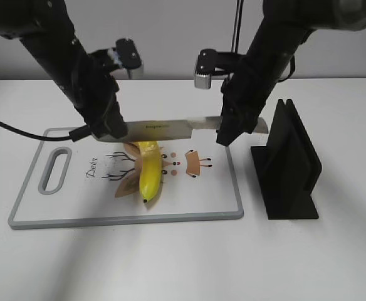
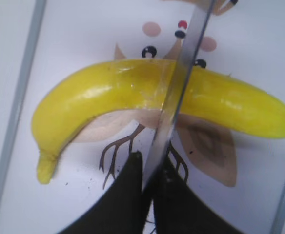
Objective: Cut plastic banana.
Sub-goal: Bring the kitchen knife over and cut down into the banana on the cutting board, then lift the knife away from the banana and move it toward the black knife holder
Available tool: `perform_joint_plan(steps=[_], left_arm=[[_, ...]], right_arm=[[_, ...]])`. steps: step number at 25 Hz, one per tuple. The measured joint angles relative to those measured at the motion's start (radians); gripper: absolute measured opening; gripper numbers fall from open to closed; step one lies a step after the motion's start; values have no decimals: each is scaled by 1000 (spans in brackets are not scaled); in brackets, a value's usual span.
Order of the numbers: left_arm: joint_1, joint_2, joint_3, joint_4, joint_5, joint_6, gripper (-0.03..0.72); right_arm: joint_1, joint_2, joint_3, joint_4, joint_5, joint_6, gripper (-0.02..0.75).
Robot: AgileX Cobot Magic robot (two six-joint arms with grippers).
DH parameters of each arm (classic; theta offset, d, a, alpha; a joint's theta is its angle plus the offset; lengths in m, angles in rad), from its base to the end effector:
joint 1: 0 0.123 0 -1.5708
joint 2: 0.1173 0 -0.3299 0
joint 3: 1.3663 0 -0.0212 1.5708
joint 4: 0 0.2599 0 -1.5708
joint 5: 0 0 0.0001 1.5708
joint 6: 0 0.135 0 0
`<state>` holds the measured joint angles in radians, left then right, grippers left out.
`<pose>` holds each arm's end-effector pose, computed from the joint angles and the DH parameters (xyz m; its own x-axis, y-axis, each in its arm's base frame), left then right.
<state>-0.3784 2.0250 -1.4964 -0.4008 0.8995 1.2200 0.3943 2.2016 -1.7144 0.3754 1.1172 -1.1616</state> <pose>0.4092 -0.2071 0.1847 -0.1610 0.9048 -0.3943 0.9792 0.1965 0.0509 0.4284 0.2264 0.1561 -0.1800 -0.9302 -0.3199 -0.9821 0.1519 0.1110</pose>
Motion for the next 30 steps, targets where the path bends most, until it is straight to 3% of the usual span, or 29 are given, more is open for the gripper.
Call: perform_joint_plan(steps=[14, 16, 21, 22, 26, 30], left_arm=[[-3, -260, 0, -1, 82, -11, 22], [-2, -260, 0, -11, 74, -30, 96], [13, -269, 0, -23, 32, -130, 550], [13, -273, 0, -22, 23, -165, 601], [13, -304, 0, 64, -7, -316, 617], [20, -333, 0, 254, -2, -645, 604]], right_arm=[[13, -223, -5, 7, 47, 9, 191], [13, -223, -5, 7, 57, 13, 188], [5, -223, -4, -49, 76, 45, 170], [4, -223, -4, -65, 87, 47, 170], [3, -235, -18, -90, 96, 79, 170], [2, -265, -42, -91, 97, 229, 170]])
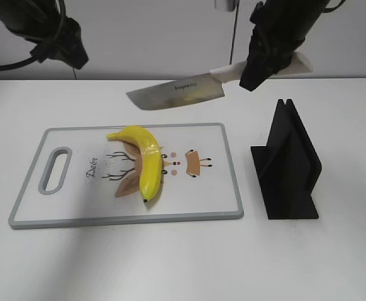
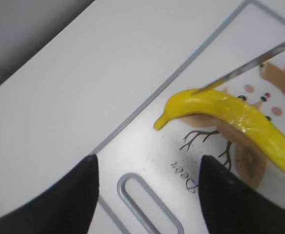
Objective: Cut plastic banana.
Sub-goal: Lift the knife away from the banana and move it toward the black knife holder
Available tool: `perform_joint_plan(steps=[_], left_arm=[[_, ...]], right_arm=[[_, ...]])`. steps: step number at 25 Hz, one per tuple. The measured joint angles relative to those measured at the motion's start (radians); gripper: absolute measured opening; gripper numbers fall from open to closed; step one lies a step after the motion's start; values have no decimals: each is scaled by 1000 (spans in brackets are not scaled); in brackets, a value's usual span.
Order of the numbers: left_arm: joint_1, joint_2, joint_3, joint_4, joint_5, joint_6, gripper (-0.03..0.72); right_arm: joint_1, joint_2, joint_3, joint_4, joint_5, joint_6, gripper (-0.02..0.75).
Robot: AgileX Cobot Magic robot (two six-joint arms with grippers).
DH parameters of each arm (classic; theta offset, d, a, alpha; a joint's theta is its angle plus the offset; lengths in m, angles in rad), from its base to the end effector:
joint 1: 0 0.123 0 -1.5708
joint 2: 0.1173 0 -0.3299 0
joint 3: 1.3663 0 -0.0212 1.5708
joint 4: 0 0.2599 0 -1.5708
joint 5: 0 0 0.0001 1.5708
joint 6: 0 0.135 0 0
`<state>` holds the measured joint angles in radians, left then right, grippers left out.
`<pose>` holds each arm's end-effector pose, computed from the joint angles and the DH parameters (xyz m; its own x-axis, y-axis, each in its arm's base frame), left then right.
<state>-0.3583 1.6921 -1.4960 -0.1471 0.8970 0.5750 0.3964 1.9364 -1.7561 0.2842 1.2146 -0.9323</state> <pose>0.3794 -0.1586 0.3234 -0.5096 0.6833 -0.5229 0.7258 0.6677 0.1652 0.4009 0.2063 0.2868 -0.2744 -0.8872 -0.3709 -0.9511 0.3072 -0.0313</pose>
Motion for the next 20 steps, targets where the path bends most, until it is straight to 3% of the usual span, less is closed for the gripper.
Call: perform_joint_plan(steps=[4, 7, 12, 20], left_arm=[[46, -1, 0, 128, 166, -280, 592], [102, -1, 0, 147, 291, -379, 591], [182, -14, 28, 95, 314, -415, 589], [213, -161, 283, 43, 316, -399, 589]], right_arm=[[0, -16, -25, -4, 2, 260, 170], [0, -16, -31, -6, 2, 410, 169], [0, -20, -31, -6, 4, 706, 169], [0, -193, 87, 68, -19, 823, 169]])
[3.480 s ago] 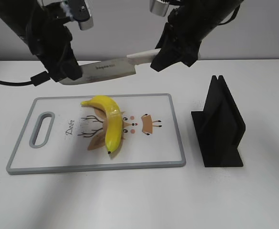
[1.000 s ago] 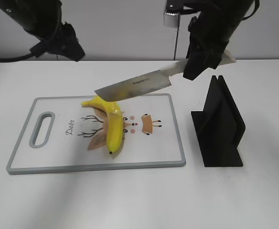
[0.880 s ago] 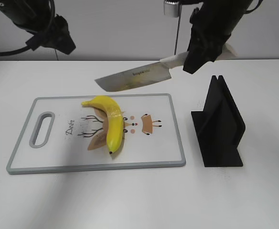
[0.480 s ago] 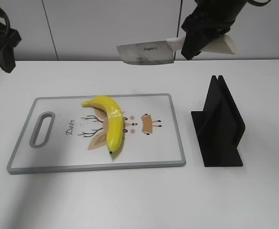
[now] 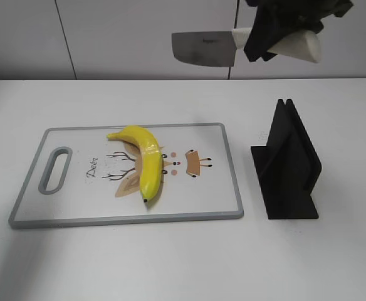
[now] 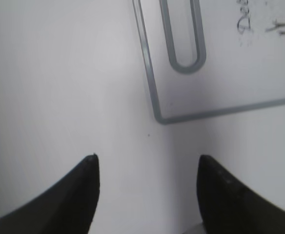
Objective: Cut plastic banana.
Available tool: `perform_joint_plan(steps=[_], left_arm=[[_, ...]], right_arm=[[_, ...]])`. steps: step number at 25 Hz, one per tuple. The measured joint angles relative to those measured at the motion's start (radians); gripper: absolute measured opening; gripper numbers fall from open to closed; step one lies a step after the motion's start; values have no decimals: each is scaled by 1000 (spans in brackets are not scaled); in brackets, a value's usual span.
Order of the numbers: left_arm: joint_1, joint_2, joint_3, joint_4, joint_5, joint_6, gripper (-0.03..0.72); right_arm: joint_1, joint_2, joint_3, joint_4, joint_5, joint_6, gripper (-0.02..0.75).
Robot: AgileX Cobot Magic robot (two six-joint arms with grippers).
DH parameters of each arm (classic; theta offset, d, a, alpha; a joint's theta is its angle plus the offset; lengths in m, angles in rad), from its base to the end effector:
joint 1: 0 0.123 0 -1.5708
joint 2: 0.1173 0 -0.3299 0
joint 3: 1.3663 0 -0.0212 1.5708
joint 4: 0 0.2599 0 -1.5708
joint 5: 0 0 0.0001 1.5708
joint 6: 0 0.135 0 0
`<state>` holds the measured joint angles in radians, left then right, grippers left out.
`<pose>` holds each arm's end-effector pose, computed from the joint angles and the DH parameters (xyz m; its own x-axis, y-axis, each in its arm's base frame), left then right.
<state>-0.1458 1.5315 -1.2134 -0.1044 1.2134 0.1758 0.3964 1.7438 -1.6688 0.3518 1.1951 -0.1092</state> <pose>0.2955 -0.0567 0.2798 -0.9500 0.2790 -0.1401 0.2915 0.9534 -0.0781 0.3568 0.1963 0.3461 -0.8577 -0.3337 -0.3912 -0.4626 0.8329 0.3037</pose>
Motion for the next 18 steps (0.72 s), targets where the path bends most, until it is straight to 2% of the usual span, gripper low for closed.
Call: perform_joint_plan(steps=[5, 10, 14, 18], left_arm=[[0, -172, 228, 0, -19, 9, 587], [0, -348, 430, 0, -64, 9, 587], [0, -512, 567, -6, -76, 12, 587], [0, -699, 642, -6, -88, 12, 587]], right_arm=[[0, -204, 223, -22, -171, 87, 169], [0, -371, 467, -194, -343, 298, 169], [0, -448, 587, -311, -382, 406, 169], [0, -459, 641, -329, -393, 427, 169]])
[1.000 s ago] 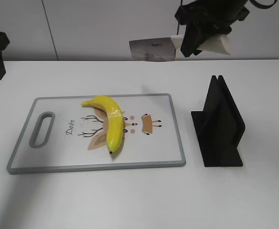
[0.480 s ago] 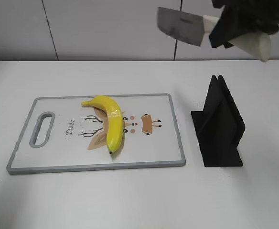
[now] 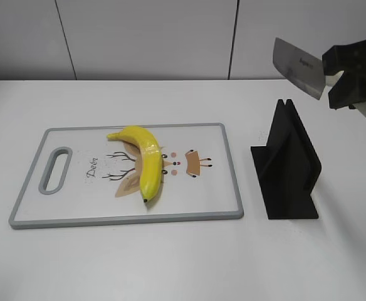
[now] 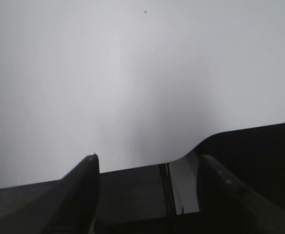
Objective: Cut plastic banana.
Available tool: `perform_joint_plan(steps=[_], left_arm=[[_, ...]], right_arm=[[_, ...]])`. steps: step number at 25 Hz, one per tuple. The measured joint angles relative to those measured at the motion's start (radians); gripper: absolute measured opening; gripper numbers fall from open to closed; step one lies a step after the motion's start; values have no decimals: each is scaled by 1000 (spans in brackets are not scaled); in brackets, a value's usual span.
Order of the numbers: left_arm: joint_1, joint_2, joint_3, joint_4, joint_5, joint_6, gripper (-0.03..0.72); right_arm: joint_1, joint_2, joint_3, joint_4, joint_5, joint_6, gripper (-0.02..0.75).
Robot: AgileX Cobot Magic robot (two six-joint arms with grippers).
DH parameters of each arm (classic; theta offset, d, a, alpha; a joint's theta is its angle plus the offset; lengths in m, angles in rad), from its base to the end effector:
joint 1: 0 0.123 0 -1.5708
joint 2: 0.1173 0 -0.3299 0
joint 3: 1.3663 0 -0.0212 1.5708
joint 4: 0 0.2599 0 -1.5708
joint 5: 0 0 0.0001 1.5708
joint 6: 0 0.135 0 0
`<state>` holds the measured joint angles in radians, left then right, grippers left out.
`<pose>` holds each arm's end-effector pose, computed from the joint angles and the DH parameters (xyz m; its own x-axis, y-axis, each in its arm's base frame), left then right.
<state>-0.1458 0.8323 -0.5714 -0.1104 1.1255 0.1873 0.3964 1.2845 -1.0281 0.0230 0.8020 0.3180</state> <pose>0.1008 -0.0284 0.2379 -0.9194 0.2749 -0.2812 0.3020 0.9516 -0.0572 0.2578 0.1103 0.3138 -0.8488 0.0001 -0.5288 -0.1232 0.9724 0.1979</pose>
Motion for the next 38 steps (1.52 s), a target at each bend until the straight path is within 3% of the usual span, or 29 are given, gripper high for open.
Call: perform_joint_plan(steps=[9, 23, 38], left_arm=[[0, -429, 56, 3, -56, 0, 585], [0, -803, 80, 11, -40, 0, 548], [0, -837, 81, 10, -35, 0, 533]], right_arm=[[0, 0, 16, -23, -13, 6, 169], [0, 4, 16, -23, -15, 12, 169], [0, 118, 16, -23, -36, 14, 169]])
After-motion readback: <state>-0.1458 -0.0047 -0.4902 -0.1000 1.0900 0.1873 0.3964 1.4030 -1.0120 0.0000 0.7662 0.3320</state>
